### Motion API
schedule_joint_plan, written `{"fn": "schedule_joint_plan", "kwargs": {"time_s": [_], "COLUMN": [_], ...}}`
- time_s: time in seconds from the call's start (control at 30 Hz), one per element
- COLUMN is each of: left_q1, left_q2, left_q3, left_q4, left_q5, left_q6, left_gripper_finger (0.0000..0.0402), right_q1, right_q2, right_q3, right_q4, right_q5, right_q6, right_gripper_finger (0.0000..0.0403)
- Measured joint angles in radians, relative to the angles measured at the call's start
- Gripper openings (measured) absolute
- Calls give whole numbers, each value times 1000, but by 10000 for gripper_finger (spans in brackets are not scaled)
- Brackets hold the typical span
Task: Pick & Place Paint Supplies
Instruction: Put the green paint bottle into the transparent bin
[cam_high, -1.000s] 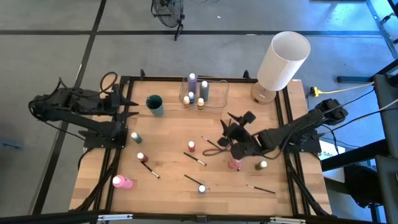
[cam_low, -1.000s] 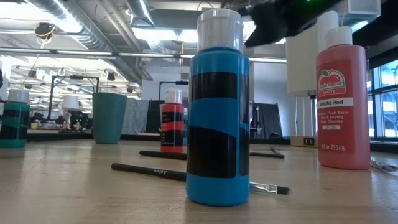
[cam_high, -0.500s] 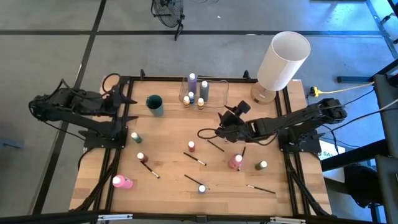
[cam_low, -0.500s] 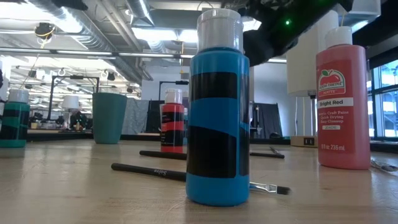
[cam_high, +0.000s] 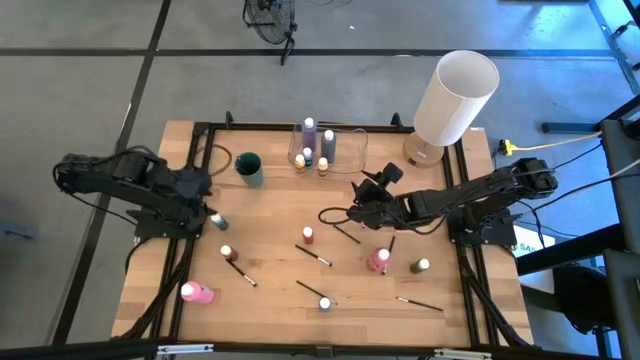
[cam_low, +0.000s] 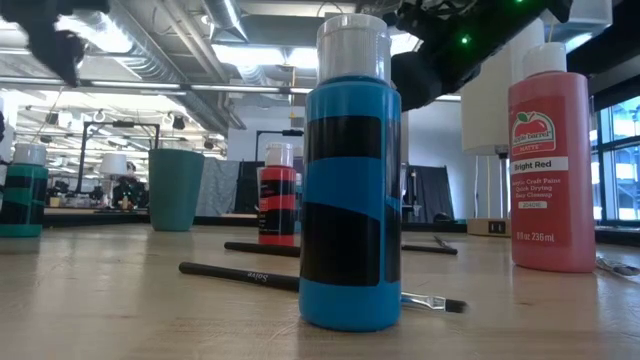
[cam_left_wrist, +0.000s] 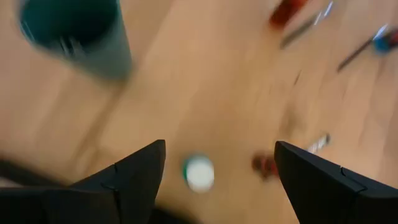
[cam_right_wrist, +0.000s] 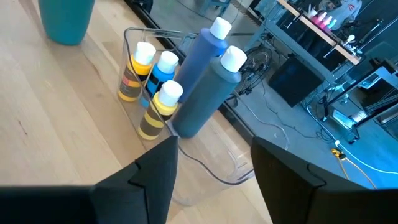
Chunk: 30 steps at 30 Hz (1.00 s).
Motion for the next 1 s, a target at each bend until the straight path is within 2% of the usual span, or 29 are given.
{"fn": "schedule_joint_plan", "kwargs": {"time_s": [0.27, 0.37, 0.6, 0.8, 1.0], "left_q1": [10, 9, 9, 10, 9], "left_q2": [149, 209, 322, 362, 356], "left_q3": [0, 0, 0, 0, -2], "left_q4": [-32, -46, -55, -56, -55], "left_q5": [41, 76, 83, 78, 63], "left_q6": [-263, -211, -134, -210, -251], "left_gripper_finger": [296, 296, 296, 296, 296], "right_q1": [-19, -20, -19, -19, -18], "right_q2": [0, 0, 0, 0, 0], "right_q3": [0, 0, 0, 0, 0], "right_q4": [55, 63, 69, 71, 70], "right_q5": [1, 0, -9, -59, -63], "right_q6": [-23, -24, -25, -19, -19], "right_gripper_finger": [206, 206, 206, 206, 206]}}
